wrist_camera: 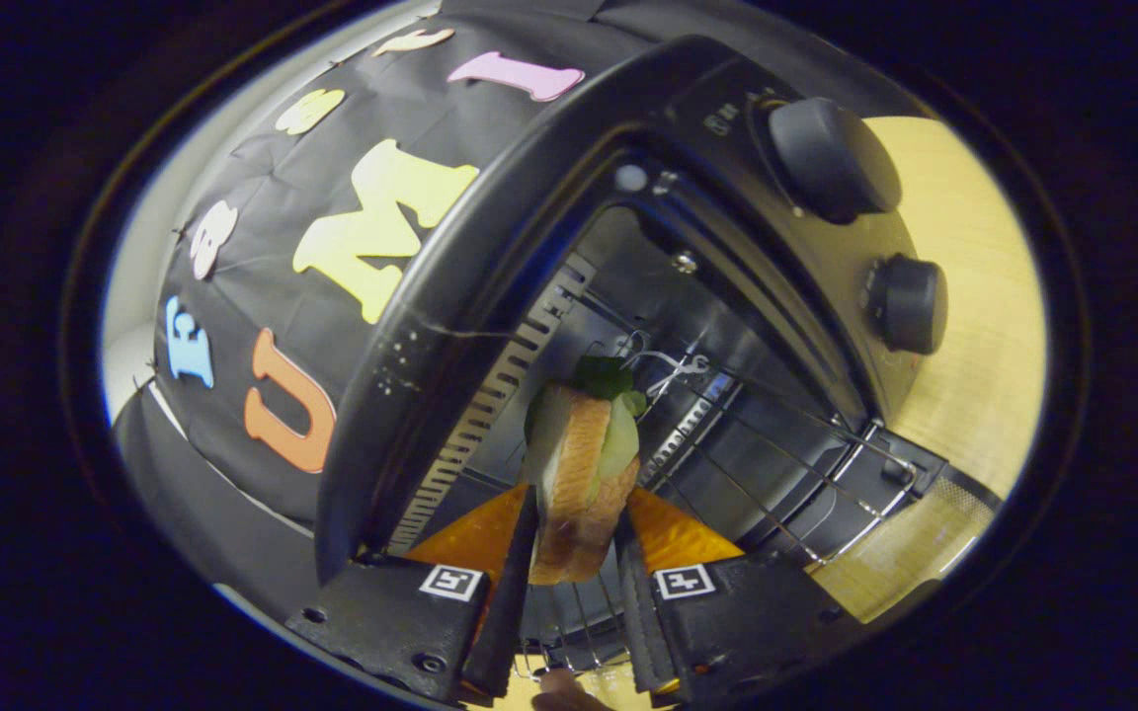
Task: Open the toaster oven, put the food inside, and close the toaster oven door.
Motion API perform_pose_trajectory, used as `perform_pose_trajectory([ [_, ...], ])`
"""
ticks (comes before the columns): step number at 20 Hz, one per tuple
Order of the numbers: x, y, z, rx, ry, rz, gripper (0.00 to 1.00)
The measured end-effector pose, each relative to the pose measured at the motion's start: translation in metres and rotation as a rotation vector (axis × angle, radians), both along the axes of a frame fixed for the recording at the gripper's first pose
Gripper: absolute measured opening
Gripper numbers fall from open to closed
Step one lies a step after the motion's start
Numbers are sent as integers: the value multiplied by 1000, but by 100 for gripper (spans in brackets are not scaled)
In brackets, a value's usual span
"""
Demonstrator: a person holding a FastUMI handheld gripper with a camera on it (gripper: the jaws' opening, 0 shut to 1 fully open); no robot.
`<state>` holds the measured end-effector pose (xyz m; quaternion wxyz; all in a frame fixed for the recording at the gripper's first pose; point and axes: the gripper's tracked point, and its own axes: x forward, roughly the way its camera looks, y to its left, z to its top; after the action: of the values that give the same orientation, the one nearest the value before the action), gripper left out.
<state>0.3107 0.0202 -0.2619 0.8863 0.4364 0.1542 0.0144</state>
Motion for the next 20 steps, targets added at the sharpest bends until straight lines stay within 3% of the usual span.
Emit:
perform_pose_trajectory([
  [6,-3,12,7,-116,-59,78,56],
  [9,-8,29,10,-267,-90,147,76],
  [12,-9,34,3,-408,-64,166,93],
  [16,-12,13,-8,-622,29,144,100],
  [20,-29,18,-24,-754,109,232,100],
])
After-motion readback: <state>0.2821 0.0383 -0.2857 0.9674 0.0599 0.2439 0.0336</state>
